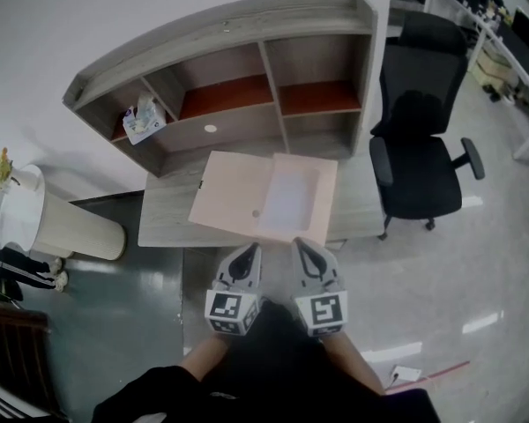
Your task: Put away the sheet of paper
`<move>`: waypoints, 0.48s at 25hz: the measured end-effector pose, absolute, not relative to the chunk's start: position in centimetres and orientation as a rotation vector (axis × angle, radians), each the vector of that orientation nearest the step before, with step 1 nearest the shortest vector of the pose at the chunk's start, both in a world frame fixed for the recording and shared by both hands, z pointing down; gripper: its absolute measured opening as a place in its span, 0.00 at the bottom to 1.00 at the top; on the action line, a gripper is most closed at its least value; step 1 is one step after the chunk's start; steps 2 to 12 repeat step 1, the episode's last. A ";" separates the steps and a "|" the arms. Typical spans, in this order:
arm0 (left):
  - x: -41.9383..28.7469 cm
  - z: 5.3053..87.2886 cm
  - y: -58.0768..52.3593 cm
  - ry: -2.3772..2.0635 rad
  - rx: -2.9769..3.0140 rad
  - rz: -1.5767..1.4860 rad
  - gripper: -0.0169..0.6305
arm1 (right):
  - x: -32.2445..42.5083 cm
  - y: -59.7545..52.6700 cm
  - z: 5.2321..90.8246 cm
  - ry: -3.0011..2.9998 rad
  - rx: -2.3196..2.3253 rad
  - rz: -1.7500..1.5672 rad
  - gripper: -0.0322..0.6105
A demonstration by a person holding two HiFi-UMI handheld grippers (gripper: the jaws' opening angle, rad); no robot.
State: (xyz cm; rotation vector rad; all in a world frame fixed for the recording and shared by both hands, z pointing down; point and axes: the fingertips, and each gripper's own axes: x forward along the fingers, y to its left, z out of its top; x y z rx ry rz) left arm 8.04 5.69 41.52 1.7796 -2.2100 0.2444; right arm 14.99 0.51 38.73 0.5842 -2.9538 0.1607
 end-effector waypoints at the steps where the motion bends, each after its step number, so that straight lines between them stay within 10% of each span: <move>1: 8.3 41.6 5.4 -2.208 1.777 0.241 0.09 | 15.4 0.3 38.8 -2.951 0.589 0.171 0.08; 12: 8.3 41.6 5.4 -2.208 1.777 0.241 0.09 | 15.4 0.3 38.8 -2.951 0.589 0.171 0.08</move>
